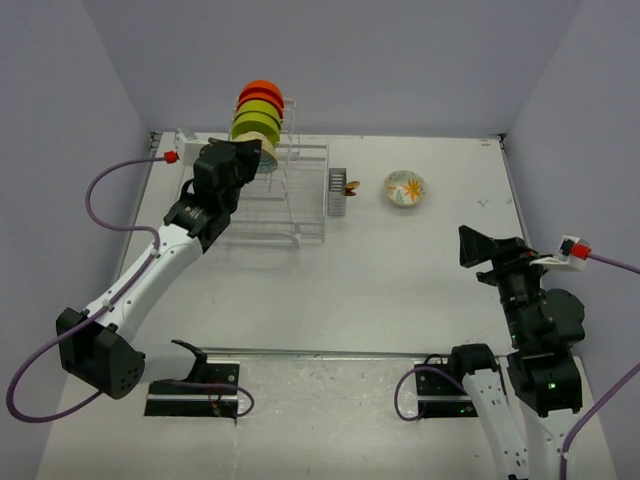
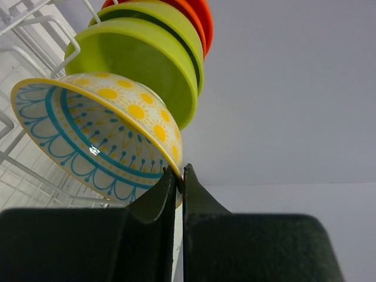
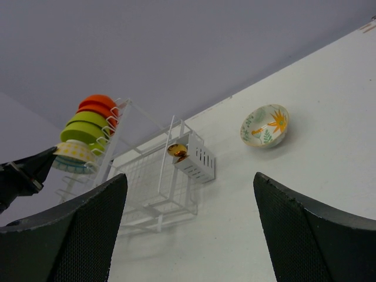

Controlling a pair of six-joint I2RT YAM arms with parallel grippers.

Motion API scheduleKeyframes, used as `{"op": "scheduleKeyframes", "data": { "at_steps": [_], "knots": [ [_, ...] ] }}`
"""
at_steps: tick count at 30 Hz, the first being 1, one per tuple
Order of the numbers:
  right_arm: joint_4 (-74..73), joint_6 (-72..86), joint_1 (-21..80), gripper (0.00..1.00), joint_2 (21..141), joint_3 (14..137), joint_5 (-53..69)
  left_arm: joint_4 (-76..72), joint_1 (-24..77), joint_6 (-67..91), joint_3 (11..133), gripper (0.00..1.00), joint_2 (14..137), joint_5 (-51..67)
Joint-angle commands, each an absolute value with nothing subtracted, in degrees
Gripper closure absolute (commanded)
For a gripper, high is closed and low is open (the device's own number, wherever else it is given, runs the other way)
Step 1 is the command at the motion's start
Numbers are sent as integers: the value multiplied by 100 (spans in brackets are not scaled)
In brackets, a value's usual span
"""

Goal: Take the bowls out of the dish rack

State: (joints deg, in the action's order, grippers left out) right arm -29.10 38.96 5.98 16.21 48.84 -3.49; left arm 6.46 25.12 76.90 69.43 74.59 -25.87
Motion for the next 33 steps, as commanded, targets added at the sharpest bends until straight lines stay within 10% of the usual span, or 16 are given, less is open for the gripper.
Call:
{"op": "scheduleKeyframes", "data": {
  "at_steps": [1, 21, 33],
  "knots": [
    [-2918, 3753, 589, 12, 1530, 5150, -396, 133, 2399, 7524, 6540, 100, 7243, -2523],
    [-2821, 3604, 598, 10, 1828, 5300, -229, -1617, 2706, 5925, 6223, 100, 6135, -645],
    [-3955, 2849, 598, 1, 3717, 6908, 414, 464, 5000, 1558, 7945, 100, 8303, 1194]
  ]
}}
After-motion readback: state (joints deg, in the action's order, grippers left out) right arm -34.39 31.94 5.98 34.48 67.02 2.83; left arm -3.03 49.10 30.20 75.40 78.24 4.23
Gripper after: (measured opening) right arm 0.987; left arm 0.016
